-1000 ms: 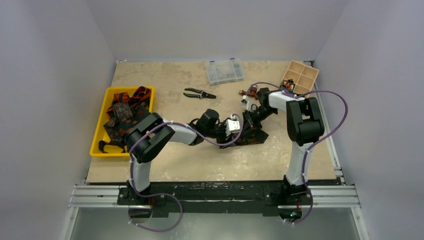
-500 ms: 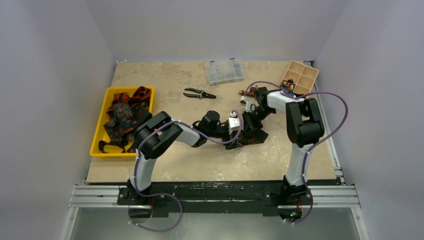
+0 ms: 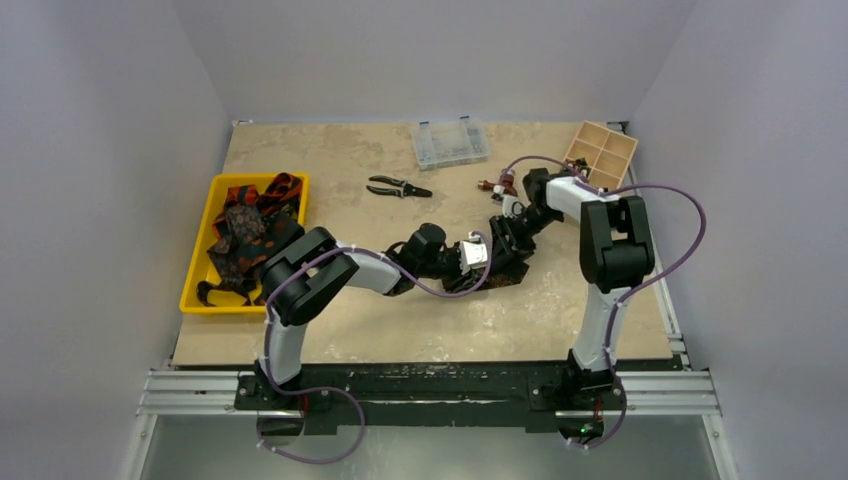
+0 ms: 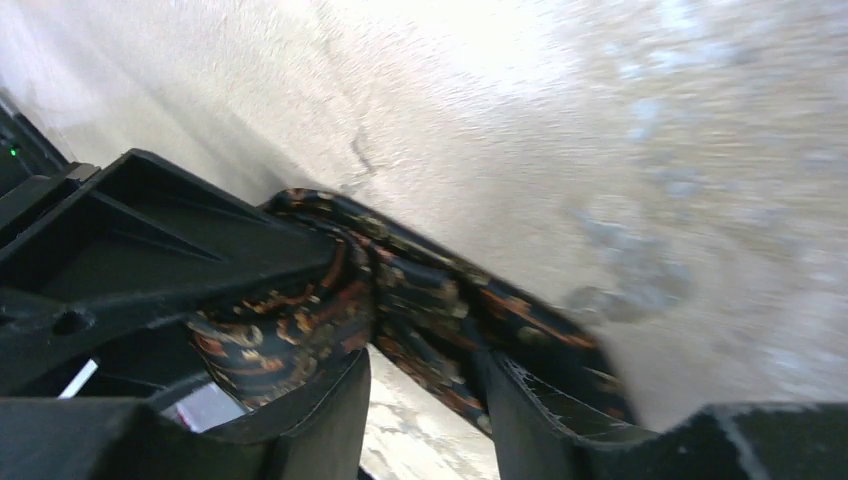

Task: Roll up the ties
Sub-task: Roll the tie at the center of the board.

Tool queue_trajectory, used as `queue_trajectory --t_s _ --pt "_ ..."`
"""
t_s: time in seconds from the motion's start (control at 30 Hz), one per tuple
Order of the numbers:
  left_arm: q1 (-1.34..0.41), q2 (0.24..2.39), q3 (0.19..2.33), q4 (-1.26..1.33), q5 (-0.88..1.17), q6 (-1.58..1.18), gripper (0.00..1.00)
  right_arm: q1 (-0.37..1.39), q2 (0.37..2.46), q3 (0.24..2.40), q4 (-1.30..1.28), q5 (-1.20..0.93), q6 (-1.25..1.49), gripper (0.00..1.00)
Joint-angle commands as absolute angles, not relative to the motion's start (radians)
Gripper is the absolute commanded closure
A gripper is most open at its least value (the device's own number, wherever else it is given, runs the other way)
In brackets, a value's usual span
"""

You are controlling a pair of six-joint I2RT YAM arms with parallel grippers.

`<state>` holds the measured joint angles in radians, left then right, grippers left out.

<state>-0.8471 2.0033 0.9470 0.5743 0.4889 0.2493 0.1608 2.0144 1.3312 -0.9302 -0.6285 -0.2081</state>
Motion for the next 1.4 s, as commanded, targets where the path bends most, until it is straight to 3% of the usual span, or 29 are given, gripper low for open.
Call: queue_trajectory --t_s 0.0,0.17,0.27,0.57,0.67,0.73,0.97,1.37 --pt "-0.851 1.986 0.922 0.264 0.421 0.348 0.92 0.095 1.959 1.399 -0.989 -0.671 -0.321 0.52" --pt "-0.861 2.014 0.983 0.173 0.384 0.371 0.89 0.101 1.921 1.379 -1.020 -0.872 -0.285 0.36" --pt "-0.862 2.029 1.009 0.139 0.371 0.376 0.83 0.126 1.937 1.351 -0.997 -0.945 -0.249 0.36" --pt "-0.862 2.029 1.024 0.108 0.383 0.368 0.78 0.175 2.003 1.316 -0.961 -0.825 -0.272 0.57" --pt "-0.862 2.029 1.034 0.104 0.398 0.363 0.77 0.174 2.029 1.320 -0.952 -0.784 -0.287 0.76" --pt "-0.862 2.030 1.047 0.098 0.405 0.360 0.73 0.175 2.037 1.333 -0.955 -0.767 -0.299 1.00" --pt "-0.832 1.976 0.987 0.298 0.533 0.294 0.44 0.171 2.061 1.315 -0.898 -0.565 -0.278 1.00" --pt "-0.816 2.018 0.970 0.704 0.652 0.191 0.33 0.171 2.093 1.350 -0.827 -0.296 -0.173 1.00"
